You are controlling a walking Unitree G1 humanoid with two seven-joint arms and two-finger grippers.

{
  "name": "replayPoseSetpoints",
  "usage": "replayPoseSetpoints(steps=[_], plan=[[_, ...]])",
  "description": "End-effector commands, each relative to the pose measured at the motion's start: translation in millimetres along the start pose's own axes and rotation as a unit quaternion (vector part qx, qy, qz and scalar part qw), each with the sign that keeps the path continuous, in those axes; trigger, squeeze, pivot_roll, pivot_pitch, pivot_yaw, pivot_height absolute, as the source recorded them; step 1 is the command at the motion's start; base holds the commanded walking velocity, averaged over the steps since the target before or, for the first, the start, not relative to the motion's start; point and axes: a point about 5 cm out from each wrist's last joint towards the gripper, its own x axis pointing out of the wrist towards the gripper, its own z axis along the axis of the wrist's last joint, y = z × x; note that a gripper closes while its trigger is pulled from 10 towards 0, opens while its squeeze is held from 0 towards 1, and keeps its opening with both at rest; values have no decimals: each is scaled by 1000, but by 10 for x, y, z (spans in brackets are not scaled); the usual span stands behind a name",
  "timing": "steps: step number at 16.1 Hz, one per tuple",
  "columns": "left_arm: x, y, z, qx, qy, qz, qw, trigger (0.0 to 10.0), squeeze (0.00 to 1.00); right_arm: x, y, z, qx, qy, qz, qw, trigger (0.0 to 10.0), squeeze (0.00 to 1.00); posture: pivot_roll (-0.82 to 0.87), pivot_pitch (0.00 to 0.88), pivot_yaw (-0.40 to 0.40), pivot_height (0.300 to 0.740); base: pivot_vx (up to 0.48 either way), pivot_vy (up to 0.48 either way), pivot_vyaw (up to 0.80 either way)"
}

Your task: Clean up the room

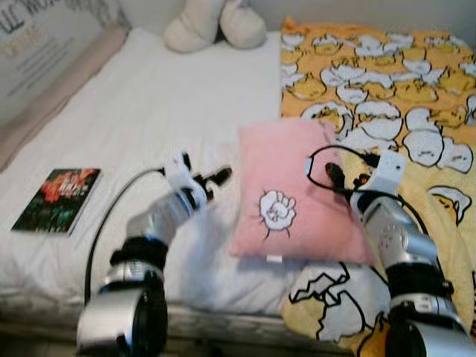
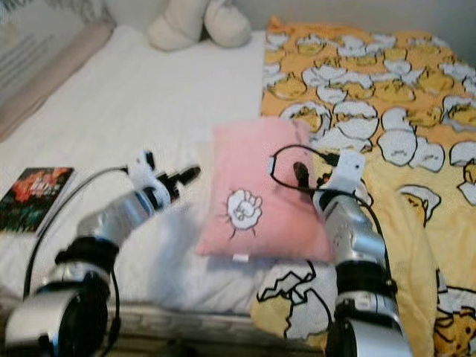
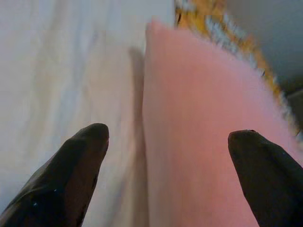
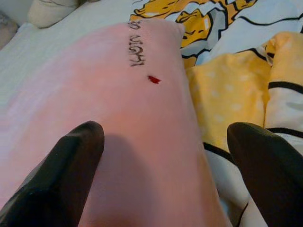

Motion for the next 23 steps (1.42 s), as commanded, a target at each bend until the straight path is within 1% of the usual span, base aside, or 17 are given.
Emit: replayPoseSetpoints(steps=[1,3,4,7,10,11,12,14,15,16,17,18,19,20,21,22,23], plan=[[33,-40,99,-20,-16,-10,1000,10000,0,38,-37,156,9,-22,-2,1000,10000,0,-163,98,40,736,0,0,0],[72,-122,129,-31,-14,-29,999,10000,0,75,-56,228,24,-21,-3,999,10000,0,-164,120,39,736,0,0,0],[101,-143,24,-16,9,-25,1000,10000,0,67,-82,232,39,-26,-8,999,10000,0,-154,142,41,736,0,0,0],[128,-138,-51,-8,15,-11,1000,10000,0,30,-140,178,52,-21,-11,998,10000,0,-159,159,54,736,0,0,0],[203,-252,-111,-7,6,-9,1000,10000,0,45,-194,-114,112,22,-22,993,10000,0,-177,205,75,736,0,0,0],[220,-292,-108,0,0,-12,1000,10000,0,62,-154,-180,127,28,-16,991,10000,0,-180,200,76,736,0,0,0],[254,-408,-75,2,-14,-31,999,10000,0,104,-37,-277,137,44,-7,990,10000,0,-188,206,82,736,0,0,0],[287,-544,-79,20,-11,-56,998,10000,0,132,64,-277,142,43,13,989,10000,0,-183,207,83,736,0,0,0],[321,-710,-164,52,14,-89,995,10000,0,155,154,-292,156,46,27,986,10000,0,-180,207,90,736,0,0,0],[337,-795,-287,78,45,-104,991,10000,0,164,198,-319,163,49,35,985,10000,0,-173,208,93,736,0,0,0],[337,-816,-469,86,85,-102,987,10000,0,164,203,-353,162,51,36,985,10000,0,-173,208,93,736,0,0,0],[333,-820,-525,79,97,-103,987,10000,0,162,196,-366,164,51,35,985,10000,0,-173,208,93,736,0,0,0],[318,-870,-660,41,125,-125,983,10000,0,153,179,-389,164,52,32,985,10000,0,-177,216,96,736,0,0,0],[313,-890,-696,39,131,-135,981,10000,0,151,177,-394,163,52,32,985,10000,0,-180,218,97,736,0,0,0],[294,-960,-798,15,147,-164,975,10000,0,143,176,-419,157,54,32,986,10000,0,-185,217,99,736,0,0,0],[287,-969,-833,5,152,-168,974,10000,0,142,174,-429,155,54,31,986,10000,0,-185,217,99,736,0,0,0],[273,-956,-897,-19,155,-165,974,1961,0,140,170,-450,153,53,26,987,10000,0,-185,221,97,736,0,0,0]])
